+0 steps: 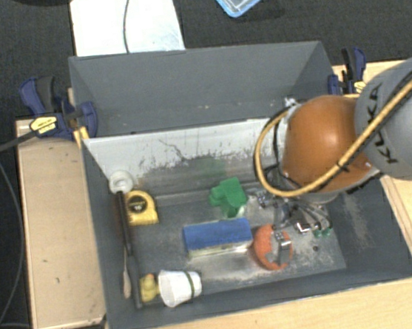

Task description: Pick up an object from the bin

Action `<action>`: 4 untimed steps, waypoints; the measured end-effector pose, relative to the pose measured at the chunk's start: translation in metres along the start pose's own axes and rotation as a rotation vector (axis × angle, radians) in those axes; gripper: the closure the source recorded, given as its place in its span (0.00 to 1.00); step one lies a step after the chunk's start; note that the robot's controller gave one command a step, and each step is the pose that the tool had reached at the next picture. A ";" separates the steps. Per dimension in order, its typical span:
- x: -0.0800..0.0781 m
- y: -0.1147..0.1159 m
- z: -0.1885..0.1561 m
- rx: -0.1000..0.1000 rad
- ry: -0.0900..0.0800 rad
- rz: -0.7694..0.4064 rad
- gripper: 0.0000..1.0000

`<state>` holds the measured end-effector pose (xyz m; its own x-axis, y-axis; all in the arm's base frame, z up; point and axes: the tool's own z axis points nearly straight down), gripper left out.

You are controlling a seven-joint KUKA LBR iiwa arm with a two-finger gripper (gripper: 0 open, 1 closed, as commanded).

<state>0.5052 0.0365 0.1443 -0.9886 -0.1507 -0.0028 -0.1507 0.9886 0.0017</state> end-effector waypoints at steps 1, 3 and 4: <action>0.002 -0.067 0.017 0.001 0.002 0.035 0.00; 0.000 -0.062 0.068 0.002 -0.004 -0.045 0.00; -0.001 -0.056 0.071 0.002 -0.005 -0.142 0.00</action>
Offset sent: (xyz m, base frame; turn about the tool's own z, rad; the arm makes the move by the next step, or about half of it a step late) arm 0.0328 -0.0593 -0.0670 -0.1425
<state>0.5144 -0.0183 0.0736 -0.9573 -0.2892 -0.0075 -0.2892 0.9573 -0.0007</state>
